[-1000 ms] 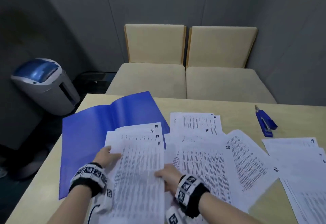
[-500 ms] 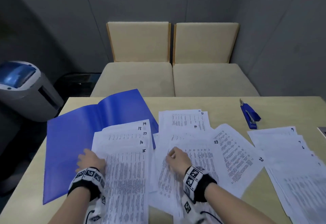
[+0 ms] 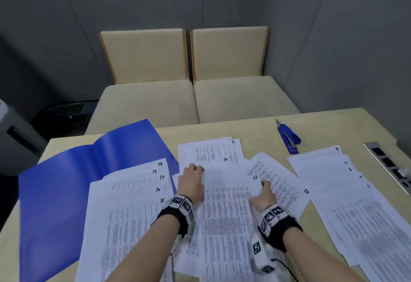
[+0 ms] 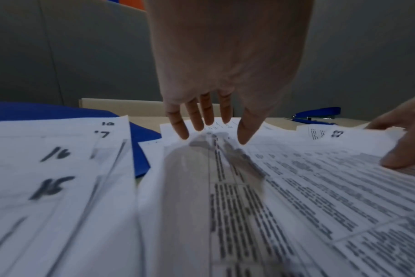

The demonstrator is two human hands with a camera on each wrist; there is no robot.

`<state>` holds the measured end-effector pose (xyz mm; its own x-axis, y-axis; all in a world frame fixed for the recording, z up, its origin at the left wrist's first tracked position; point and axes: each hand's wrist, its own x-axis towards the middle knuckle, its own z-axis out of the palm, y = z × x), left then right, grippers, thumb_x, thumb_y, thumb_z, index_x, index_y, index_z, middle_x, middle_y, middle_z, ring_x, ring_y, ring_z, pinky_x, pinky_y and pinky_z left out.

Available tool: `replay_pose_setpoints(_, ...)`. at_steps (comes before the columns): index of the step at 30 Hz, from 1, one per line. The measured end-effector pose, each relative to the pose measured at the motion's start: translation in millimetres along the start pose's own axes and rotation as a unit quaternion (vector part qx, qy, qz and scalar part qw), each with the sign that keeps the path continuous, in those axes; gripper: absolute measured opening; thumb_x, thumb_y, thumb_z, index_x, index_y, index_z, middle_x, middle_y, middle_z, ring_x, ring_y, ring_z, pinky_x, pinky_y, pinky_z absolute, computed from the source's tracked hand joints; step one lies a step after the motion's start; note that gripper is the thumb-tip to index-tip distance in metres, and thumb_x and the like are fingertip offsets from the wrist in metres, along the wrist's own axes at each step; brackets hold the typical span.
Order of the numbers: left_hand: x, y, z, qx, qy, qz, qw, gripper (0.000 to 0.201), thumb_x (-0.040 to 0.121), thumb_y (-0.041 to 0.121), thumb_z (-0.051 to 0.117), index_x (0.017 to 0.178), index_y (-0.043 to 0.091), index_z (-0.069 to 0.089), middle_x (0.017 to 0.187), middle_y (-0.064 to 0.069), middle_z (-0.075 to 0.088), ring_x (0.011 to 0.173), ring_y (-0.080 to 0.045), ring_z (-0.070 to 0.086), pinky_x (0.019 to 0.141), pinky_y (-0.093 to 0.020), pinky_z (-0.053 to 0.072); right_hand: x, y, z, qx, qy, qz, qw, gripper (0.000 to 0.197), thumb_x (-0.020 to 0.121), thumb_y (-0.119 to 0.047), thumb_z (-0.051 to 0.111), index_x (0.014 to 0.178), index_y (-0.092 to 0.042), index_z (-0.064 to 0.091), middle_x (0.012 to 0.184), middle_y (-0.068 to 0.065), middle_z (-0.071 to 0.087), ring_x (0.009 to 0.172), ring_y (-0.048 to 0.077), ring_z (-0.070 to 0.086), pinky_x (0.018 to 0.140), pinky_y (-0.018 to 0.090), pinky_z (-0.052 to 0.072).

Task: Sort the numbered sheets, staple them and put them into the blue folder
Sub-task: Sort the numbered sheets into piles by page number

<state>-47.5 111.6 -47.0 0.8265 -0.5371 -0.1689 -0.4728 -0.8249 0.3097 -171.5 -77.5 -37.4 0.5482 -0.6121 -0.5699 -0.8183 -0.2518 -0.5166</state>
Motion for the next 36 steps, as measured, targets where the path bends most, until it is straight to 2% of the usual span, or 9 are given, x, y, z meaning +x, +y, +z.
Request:
replay_pose_setpoints(8,34,0,2,0.086,-0.111,-0.008,0.990,0.057,0.086,0.015,0.054,0.138,0.020,0.031,0.143,-0.005,0.031,0.132,-0.028,0.032,0.108,-0.053,0.028,1,35,-33,-0.020,-0.017,0.001,1.000,0.069,0.091,-0.001,0.047,0.149,-0.010,0.010,0.128,0.019,0.052,0.106,0.034,0.057,0.085,0.038,0.050)
replay_pose_setpoints(13,42,46,-1,0.019,0.007,0.042,0.999,0.045,0.089,0.012,0.046,0.134,0.019,0.042,0.133,-0.006,0.044,0.121,-0.025,0.044,0.104,-0.040,0.033,10,46,-30,0.017,-0.030,0.003,0.999,0.056,0.087,0.000,0.050,0.139,-0.007,0.031,0.116,0.012,0.054,0.094,0.024,0.051,0.080,0.028,0.045)
replay_pose_setpoints(16,50,89,8,-0.042,-0.009,0.077,0.996,0.038,0.095,0.017,0.043,0.132,0.015,0.044,0.131,-0.007,0.047,0.115,-0.023,0.049,0.098,-0.038,0.041,9,48,-29,0.032,-0.041,0.008,0.999,0.057,0.084,-0.001,0.049,0.138,-0.011,0.034,0.123,0.010,0.054,0.104,0.027,0.054,0.088,0.032,0.048)
replay_pose_setpoints(19,61,124,23,-0.083,-0.077,-0.005,0.994,0.044,0.094,0.024,0.045,0.137,0.017,0.037,0.137,-0.007,0.042,0.123,-0.025,0.047,0.103,-0.044,0.037,10,53,-29,0.062,-0.049,0.009,0.997,0.065,0.081,-0.004,0.049,0.142,-0.017,0.033,0.136,0.005,0.049,0.118,0.024,0.051,0.091,0.029,0.044)
replay_pose_setpoints(23,71,144,28,-0.133,-0.128,-0.082,0.979,0.053,0.084,0.034,0.059,0.133,0.022,0.040,0.132,-0.005,0.045,0.117,-0.026,0.052,0.102,-0.045,0.033,16,58,-30,0.059,-0.065,0.002,0.996,0.051,0.080,-0.005,0.044,0.130,-0.012,0.044,0.122,0.009,0.057,0.107,0.025,0.055,0.088,0.031,0.046)
replay_pose_setpoints(29,59,152,18,-0.160,-0.044,-0.010,0.986,0.019,0.087,0.020,0.053,0.105,0.015,0.059,0.101,-0.007,0.067,0.096,-0.028,0.060,0.093,-0.036,0.036,35,70,-26,0.022,-0.059,0.000,0.998,0.056,0.080,-0.010,0.045,0.135,-0.007,0.042,0.137,0.014,0.049,0.126,0.030,0.047,0.106,0.044,0.039)
replay_pose_setpoints(31,53,150,11,-0.157,-0.004,0.051,0.986,0.005,0.092,0.017,0.051,0.093,0.014,0.055,0.082,-0.007,0.064,0.081,-0.028,0.061,0.085,-0.035,0.041,26,60,-32,0.019,-0.044,-0.002,0.999,0.041,0.083,-0.005,0.046,0.123,-0.005,0.051,0.124,0.014,0.058,0.114,0.030,0.054,0.099,0.040,0.045)
replay_pose_setpoints(34,54,146,-1,-0.157,0.051,0.113,0.980,0.010,0.098,0.017,0.044,0.098,0.010,0.051,0.079,-0.011,0.066,0.070,-0.029,0.062,0.071,-0.034,0.046,16,52,-38,0.041,-0.036,-0.029,0.998,0.024,0.087,0.002,0.046,0.104,-0.014,0.054,0.095,0.003,0.060,0.085,0.019,0.054,0.068,0.026,0.044)
replay_pose_setpoints(36,55,141,-15,-0.185,0.082,0.119,0.972,0.012,0.099,0.016,0.042,0.100,0.009,0.051,0.083,-0.012,0.067,0.070,-0.029,0.060,0.064,-0.035,0.046,17,51,-38,0.046,-0.037,-0.035,0.998,0.027,0.088,0.003,0.047,0.110,-0.011,0.055,0.100,0.004,0.061,0.091,0.021,0.054,0.074,0.025,0.043)
